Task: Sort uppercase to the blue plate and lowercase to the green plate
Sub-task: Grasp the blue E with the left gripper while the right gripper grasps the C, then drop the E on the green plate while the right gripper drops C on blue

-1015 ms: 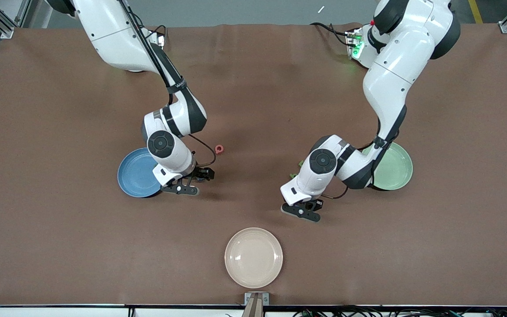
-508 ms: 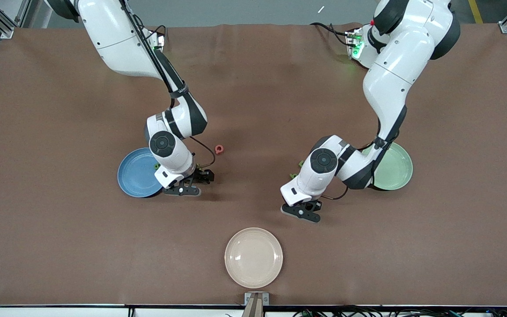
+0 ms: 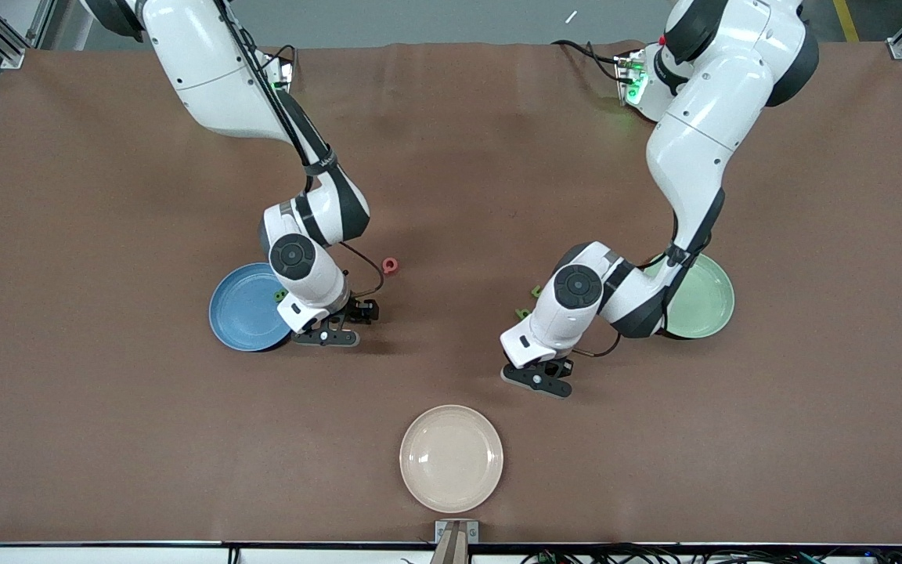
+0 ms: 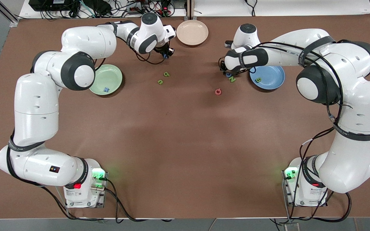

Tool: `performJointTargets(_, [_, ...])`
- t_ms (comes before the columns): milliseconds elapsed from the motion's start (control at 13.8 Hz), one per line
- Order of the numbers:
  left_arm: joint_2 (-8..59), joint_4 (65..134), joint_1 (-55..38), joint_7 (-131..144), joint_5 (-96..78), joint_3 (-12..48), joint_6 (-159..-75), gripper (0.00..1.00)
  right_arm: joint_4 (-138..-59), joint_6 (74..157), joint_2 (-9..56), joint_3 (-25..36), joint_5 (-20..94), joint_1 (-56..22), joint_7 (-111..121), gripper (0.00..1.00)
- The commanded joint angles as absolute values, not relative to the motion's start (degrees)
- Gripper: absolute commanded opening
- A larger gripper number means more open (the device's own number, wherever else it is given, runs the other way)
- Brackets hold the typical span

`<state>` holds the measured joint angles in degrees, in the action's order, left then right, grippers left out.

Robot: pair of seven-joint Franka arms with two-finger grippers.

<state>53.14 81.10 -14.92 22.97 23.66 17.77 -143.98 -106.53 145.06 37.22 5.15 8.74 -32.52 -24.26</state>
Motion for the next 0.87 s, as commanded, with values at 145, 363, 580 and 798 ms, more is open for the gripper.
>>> performJointTargets(145, [50.1, 80.7, -13.5, 22.8, 24.6, 17.6, -143.4, 0.08, -107.8, 144.9, 36.8, 4.7, 8.3, -32.4, -25.1, 0.52])
performJointTargets(363, [47.2, 81.2, -12.7, 22.7, 24.3, 18.3, -138.5, 0.08, -109.0, 145.1, 36.7, 4.7, 8.5, -32.6, -25.2, 0.52])
performJointTargets(580, [43.9, 83.1, -7.8, 22.5, 24.3, 23.0, -133.1, 0.08, -109.7, 145.4, 36.5, 4.7, 8.6, -32.8, -25.6, 0.52])
performJointTargets(798, [40.6, 86.9, 0.2, 21.6, 24.4, 30.2, -128.0, 0.08, -109.7, 145.6, 36.6, 4.7, 8.6, -33.5, -27.9, 0.52])
